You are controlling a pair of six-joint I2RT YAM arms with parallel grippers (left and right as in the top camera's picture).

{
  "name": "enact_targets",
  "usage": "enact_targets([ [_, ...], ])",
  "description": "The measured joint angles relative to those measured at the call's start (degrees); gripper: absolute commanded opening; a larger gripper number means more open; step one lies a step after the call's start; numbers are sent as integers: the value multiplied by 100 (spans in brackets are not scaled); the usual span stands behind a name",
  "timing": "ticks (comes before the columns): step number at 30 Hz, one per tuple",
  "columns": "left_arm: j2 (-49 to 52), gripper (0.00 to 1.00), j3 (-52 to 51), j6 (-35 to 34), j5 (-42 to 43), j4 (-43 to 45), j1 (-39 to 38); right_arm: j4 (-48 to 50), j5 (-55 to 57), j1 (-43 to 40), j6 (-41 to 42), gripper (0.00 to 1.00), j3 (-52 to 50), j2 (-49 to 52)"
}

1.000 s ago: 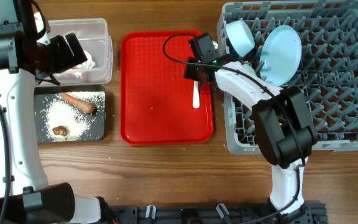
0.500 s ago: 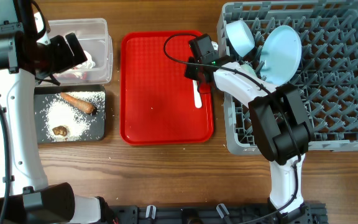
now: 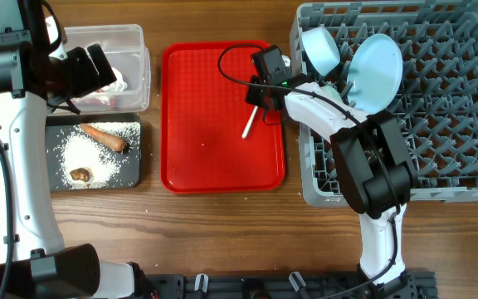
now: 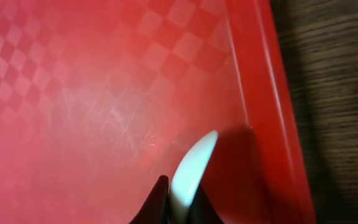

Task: Sort waste into correct bins and load items into the dishwasher rack
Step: 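Move the right gripper to the white spoon and grasp it, then carry the spoon right and release it into the rack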

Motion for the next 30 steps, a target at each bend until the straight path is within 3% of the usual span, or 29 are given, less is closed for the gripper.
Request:
enact_targets([
  [9,0,100,0,0,0,0,0,-603,-393,-11,-619,4,127,-227],
  [19,0,100,0,0,0,2,0,-1757,59,-216,-887,4,184,-2824],
  [22,0,100,0,0,0,0,2,-2643,660,-501,-516,4,232,-3442],
  [26,0,100,0,0,0,2,0,-4347,2065,-1145,682,4,247,-3991],
  [30,0,100,0,0,-2,0,2,-5084,2859,-1722,1851,4,140,-4011],
])
